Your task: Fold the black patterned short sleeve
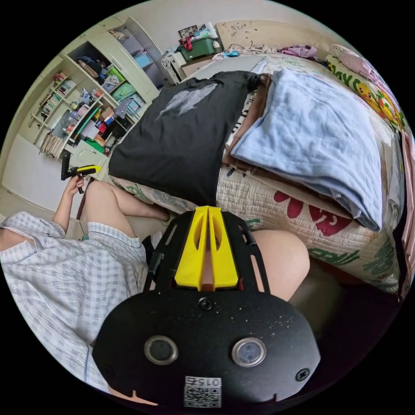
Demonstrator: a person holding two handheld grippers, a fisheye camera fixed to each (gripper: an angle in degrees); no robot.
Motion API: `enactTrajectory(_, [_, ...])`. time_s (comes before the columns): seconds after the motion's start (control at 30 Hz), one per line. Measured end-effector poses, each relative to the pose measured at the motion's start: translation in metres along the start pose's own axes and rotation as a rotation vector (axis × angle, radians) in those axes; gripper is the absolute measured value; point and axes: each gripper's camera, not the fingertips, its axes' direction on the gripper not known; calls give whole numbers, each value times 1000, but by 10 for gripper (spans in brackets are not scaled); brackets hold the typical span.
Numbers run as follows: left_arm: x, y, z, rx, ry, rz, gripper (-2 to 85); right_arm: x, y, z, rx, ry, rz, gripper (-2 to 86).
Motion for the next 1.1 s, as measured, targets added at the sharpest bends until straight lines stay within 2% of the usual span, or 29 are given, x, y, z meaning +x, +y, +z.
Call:
enactTrajectory(0.03, [-6,-4,-9,45,-6,-25,4,8,-9,-9,37,7,-35,-2])
enactTrajectory(0.1, [-32,-23,-40,299,-43,-183,10,10,-35,-17,91,35,-121,0])
enactTrajectory(0.13, [-40,-29,-45,358,-46,-239,13,6,-61,-18,124,38,-186,3])
enactTrajectory(0.2, [-71,-58,-46,538,-36,-453,28,-5,-109,-12,149,-15,-282,11])
enactTrajectory(0.33, [-106,-112,-18,704,97,-584,55,-50,-234,20,199,-304,-511,60])
enactTrajectory(0.43, [-124,-152,20,671,64,-593,63,-80,-324,67,191,-307,-558,69])
enactTrajectory(0.5, [-138,-171,62,541,15,-559,66,-100,-376,105,163,-246,-593,73])
enactTrajectory(0.53, [-145,-175,71,510,32,-599,66,-113,-409,132,134,-210,-632,76])
enactTrajectory(0.57, [-153,-189,83,477,126,-583,67,-124,-440,163,104,-180,-657,77])
enactTrajectory(0.6, [-152,-211,88,432,171,-480,69,-129,-456,179,82,-165,-665,78])
enactTrajectory(0.7, [-145,-257,112,214,29,-357,77,-147,-532,271,-72,-78,-676,85])
enactTrajectory(0.8, [-155,-271,143,89,47,-348,84,-139,-594,355,-205,19,-585,101])
enactTrajectory(0.87, [-159,-270,143,102,52,-329,83,-127,-619,388,-248,84,-548,108])
enactTrajectory(0.93, [-165,-268,146,113,80,-333,82,-113,-638,418,-246,264,-554,108])
enactTrajectory(0.97, [-168,-266,147,121,93,-337,81,-105,-645,430,-262,330,-566,93])
enactTrajectory(1.1, [-173,-265,150,120,108,-346,79,-73,-667,424,-246,382,-527,5])
